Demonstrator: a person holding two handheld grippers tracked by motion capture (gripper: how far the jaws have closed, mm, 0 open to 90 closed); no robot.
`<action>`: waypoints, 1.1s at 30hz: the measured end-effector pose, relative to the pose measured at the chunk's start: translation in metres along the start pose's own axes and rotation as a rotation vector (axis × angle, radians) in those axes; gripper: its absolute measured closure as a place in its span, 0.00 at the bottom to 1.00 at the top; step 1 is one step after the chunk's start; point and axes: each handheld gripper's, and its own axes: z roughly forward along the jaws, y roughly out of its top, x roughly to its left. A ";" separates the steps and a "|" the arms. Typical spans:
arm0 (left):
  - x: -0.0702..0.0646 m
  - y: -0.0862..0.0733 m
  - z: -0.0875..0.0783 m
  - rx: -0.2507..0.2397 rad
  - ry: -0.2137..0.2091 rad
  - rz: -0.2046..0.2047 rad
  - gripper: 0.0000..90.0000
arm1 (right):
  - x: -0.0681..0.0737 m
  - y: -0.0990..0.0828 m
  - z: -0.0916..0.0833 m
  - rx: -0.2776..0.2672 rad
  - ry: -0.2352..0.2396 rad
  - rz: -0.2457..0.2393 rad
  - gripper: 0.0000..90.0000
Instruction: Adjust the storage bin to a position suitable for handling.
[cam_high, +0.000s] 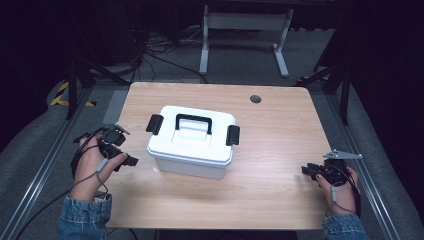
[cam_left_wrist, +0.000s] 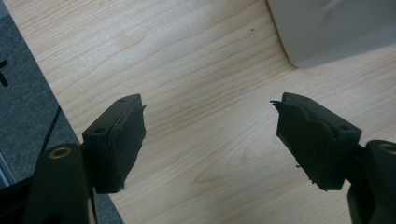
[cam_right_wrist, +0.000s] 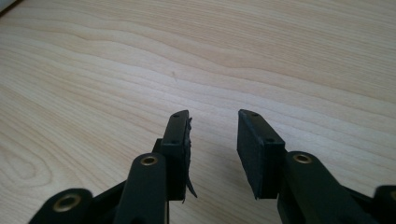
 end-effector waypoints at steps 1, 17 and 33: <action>0.001 0.000 0.000 -0.005 -0.001 -0.016 0.26 | 0.000 0.001 0.000 -0.004 0.012 0.006 0.71; 0.004 0.010 0.003 -0.005 -0.001 -0.017 0.26 | 0.010 0.010 -0.005 -0.013 0.049 -0.001 0.71; 0.005 0.008 0.002 -0.015 -0.008 -0.019 0.25 | 0.032 0.039 -0.017 0.082 -0.015 -0.098 0.68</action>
